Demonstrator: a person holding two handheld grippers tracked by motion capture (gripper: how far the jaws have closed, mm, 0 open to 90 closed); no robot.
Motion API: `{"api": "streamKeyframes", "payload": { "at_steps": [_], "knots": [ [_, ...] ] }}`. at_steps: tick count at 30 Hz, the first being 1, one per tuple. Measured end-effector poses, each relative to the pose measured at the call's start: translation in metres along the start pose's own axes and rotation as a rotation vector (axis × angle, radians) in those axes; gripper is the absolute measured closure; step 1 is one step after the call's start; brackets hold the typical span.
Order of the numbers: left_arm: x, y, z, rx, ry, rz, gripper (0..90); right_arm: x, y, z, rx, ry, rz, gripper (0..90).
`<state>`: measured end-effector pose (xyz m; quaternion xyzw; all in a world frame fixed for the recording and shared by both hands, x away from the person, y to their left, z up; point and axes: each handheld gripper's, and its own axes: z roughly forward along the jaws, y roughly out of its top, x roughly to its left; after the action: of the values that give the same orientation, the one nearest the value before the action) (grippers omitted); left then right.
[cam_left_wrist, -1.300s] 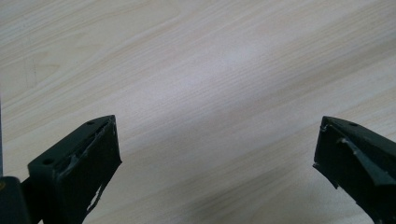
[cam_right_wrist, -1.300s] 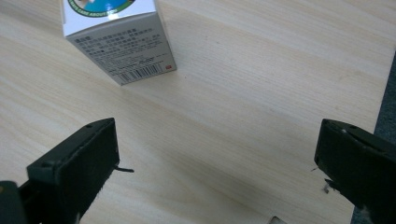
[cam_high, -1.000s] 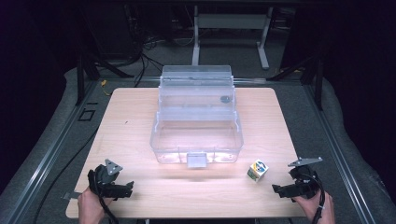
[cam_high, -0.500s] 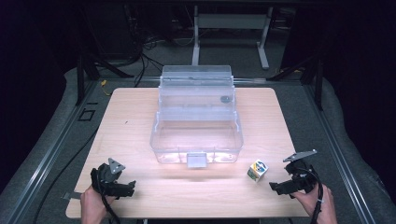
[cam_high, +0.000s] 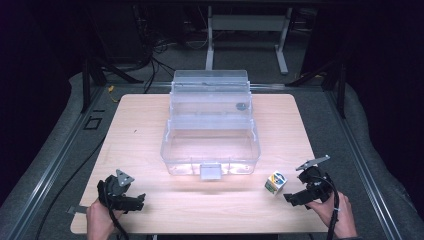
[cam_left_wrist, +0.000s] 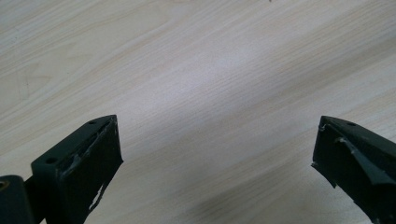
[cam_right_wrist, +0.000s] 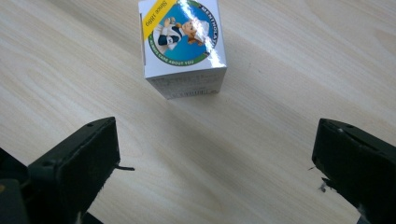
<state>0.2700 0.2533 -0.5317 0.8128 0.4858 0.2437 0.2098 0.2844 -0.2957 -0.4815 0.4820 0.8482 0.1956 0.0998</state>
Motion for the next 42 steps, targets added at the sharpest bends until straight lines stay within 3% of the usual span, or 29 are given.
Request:
{"api": "streamKeyframes", "payload": {
  "at_steps": [13,15,16,17,20,21,22,25,33,42],
  "knots": [
    [0.000,-0.001,0.002,0.009,-0.012,0.001,0.3,0.009,0.024,0.003,0.046,0.021,-0.052,0.8],
    [0.000,0.000,0.002,0.011,-0.015,0.011,0.3,0.011,0.031,0.000,0.102,-0.004,-0.063,0.8],
    [0.000,0.000,0.002,0.009,-0.015,0.010,0.3,0.012,0.032,0.004,0.070,0.015,-0.058,0.8],
    [-0.001,0.000,0.002,0.009,-0.015,0.011,0.3,0.012,0.034,0.004,0.079,0.021,-0.057,0.8],
    [-0.001,0.000,0.002,0.013,-0.014,0.016,0.3,0.015,0.043,0.005,0.119,-0.008,-0.074,0.8],
    [-0.001,0.000,0.002,0.016,-0.014,0.017,0.3,0.016,0.045,0.006,0.129,-0.002,-0.074,0.6],
    [-0.001,0.000,0.002,0.017,-0.015,0.017,0.3,0.013,0.047,0.010,0.105,0.095,-0.065,0.0],
    [-0.002,0.000,0.002,0.018,-0.016,0.016,0.3,0.017,0.054,0.012,0.141,0.034,-0.075,0.0],
    [-0.002,0.000,0.003,0.022,-0.019,0.020,0.3,0.020,0.071,0.023,0.186,0.055,-0.099,0.6],
    [-0.002,0.000,0.004,0.032,-0.022,0.025,0.5,0.020,0.080,0.035,0.201,0.034,-0.125,17.4]
  ]
}}
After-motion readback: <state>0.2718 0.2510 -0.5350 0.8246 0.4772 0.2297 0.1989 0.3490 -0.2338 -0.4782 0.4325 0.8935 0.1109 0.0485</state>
